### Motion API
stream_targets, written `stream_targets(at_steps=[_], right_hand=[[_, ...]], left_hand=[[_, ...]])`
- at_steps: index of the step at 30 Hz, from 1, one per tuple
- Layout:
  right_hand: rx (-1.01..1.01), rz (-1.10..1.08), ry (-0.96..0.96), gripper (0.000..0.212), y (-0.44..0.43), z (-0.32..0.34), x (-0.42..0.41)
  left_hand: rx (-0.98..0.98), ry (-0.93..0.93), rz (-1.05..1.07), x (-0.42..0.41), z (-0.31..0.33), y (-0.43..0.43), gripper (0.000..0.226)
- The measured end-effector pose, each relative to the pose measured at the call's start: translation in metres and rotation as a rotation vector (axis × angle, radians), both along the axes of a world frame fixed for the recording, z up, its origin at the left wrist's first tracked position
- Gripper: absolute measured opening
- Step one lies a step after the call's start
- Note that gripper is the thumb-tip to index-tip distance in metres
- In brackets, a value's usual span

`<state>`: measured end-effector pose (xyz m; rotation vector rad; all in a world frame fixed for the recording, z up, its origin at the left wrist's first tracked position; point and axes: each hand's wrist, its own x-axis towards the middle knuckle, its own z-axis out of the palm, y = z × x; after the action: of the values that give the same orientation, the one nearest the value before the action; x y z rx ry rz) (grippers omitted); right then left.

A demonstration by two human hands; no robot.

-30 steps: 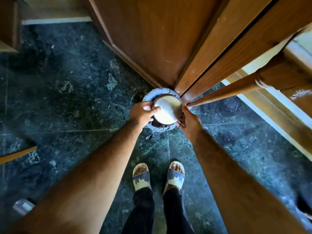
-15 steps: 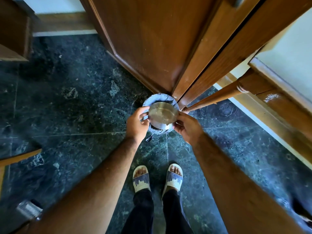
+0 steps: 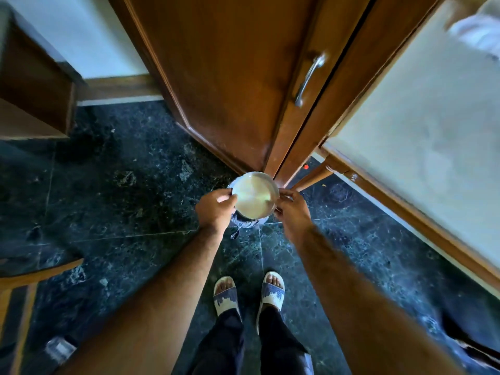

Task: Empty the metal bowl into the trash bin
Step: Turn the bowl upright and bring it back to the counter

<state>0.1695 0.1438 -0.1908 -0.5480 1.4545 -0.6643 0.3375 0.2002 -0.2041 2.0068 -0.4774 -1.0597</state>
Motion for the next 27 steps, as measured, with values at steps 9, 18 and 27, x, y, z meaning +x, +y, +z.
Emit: stream_targets(at_steps=[9, 18, 27], right_hand=[[-0.119, 0.018, 0.161, 0.016, 0.019, 0.127, -0.051], [-0.312, -0.151, 0.222, 0.025, 0.003, 0.232, -0.142], [-0.346, -0.355, 0.132, 0.023, -0.049, 0.281, -0.260]], left_hand=[[-0.023, 0.047, -0.026, -0.042, 0.151, 0.000, 0.021], [-0.176, 0.097, -0.284, -0.122, 0.248, -0.053, 0.026], [-0.246, 0.063, -0.363, -0.241, 0.297, -0.124, 0.021]])
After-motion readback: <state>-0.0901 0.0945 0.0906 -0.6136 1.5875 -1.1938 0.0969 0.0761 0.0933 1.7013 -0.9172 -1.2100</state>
